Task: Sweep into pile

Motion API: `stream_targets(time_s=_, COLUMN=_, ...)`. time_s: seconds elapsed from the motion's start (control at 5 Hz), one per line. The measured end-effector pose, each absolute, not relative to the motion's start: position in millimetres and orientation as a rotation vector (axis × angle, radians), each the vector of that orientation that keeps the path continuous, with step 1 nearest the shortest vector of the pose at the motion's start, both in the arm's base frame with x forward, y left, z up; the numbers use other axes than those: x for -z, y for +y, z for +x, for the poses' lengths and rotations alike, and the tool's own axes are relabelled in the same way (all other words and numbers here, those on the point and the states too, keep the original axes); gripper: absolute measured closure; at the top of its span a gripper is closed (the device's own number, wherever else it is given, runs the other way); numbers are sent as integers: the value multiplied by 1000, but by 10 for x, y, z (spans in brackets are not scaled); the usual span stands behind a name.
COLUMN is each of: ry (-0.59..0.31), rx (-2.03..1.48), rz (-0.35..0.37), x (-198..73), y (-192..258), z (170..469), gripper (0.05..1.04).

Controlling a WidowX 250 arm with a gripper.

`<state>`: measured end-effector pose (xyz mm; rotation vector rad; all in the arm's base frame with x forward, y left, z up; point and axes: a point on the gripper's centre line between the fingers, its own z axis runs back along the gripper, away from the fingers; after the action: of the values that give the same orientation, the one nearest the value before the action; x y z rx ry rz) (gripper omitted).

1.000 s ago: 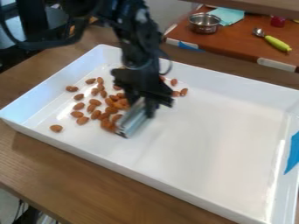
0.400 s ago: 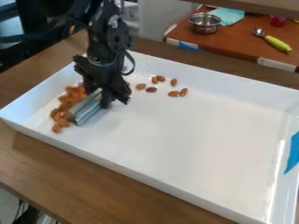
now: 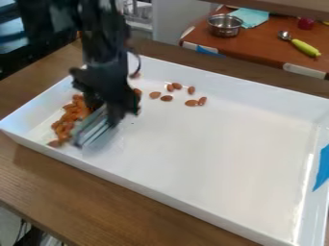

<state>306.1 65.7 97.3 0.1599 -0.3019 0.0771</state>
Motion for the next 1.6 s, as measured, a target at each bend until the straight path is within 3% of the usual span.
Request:
stream_targets(time_s=0.2, ry=-377, rx=-186, rz=96, x=-1125, y=447, z=3125, gripper=704)
stream_targets(time_s=0.4, ry=-479, rx=-217, rz=114, x=-1168, y=-64, z=3298, gripper=704)
stream_targets(time_s=0.8, ry=-508, rx=-158, rz=194, x=-965, y=-915, z=3650, gripper=704)
stream_targets(time_s=1.2, ry=-480, rx=-193, rz=231, x=-883, y=-1070, z=3950, gripper=704)
stream_targets(time_s=1.6, ry=-463, rx=-244, rz=219, x=-867, y=-769, z=4098, gripper=704)
